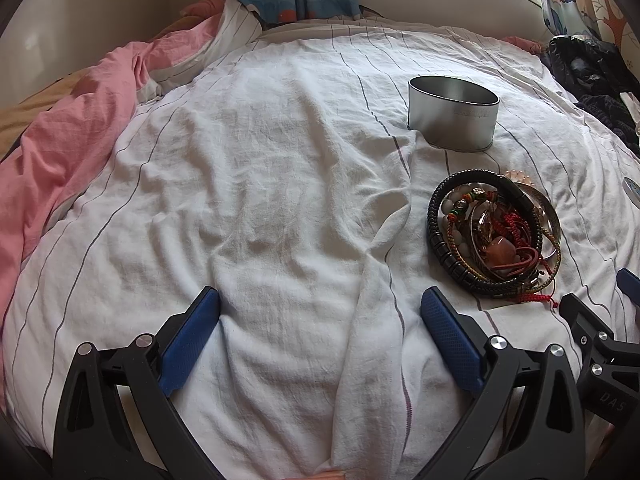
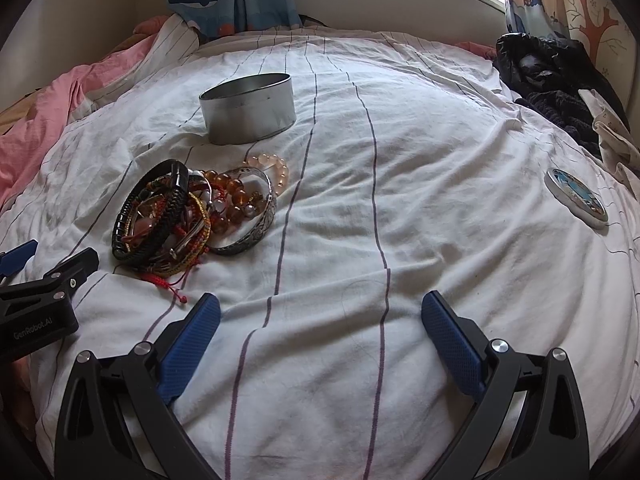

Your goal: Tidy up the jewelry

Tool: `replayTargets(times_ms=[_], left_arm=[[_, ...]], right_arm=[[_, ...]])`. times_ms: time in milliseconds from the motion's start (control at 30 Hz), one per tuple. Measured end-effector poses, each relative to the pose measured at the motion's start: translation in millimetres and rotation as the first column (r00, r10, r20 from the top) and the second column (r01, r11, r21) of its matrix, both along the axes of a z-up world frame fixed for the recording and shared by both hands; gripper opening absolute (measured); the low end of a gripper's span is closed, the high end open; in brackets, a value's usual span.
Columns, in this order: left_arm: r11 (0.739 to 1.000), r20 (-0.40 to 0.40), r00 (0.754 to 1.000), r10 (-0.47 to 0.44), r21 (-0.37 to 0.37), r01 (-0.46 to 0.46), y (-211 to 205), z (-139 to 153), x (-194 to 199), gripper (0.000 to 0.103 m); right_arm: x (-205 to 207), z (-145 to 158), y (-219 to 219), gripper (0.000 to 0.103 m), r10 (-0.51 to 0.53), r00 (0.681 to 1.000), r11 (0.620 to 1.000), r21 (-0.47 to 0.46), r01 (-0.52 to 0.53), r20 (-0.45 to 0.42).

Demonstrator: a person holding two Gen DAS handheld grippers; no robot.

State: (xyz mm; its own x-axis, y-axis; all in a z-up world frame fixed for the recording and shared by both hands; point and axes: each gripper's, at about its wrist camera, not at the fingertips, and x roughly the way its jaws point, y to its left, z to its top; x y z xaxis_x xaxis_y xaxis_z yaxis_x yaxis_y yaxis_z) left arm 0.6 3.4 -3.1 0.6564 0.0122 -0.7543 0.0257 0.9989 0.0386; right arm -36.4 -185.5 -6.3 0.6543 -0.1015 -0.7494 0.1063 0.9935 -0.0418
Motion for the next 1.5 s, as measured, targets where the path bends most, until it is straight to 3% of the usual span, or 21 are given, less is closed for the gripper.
replayTargets(times_ms=[967,1200,1500], left_arm=[[1.000,-0.002,1.000,-0.004,0.000,0.004,2,2,0,0.097],[0.999,0.035,0.999,0.009,0.048,-0.011,9,16,-1,0.097],[0.999,0.006,1.000,0.023,0.026,-0.023,17,11,6,0.097]], right_arm=[[-1,-1,-1,0.096,0.003,1.000,1.000,0.012,-0.003,0.001],[-2,2,-3,0.096,0.009,1.000,1.000,0.029,-0.009,0.011],[-2,2,-3,0.096,0.009,1.000,1.000,0.029,-0.009,0.011]])
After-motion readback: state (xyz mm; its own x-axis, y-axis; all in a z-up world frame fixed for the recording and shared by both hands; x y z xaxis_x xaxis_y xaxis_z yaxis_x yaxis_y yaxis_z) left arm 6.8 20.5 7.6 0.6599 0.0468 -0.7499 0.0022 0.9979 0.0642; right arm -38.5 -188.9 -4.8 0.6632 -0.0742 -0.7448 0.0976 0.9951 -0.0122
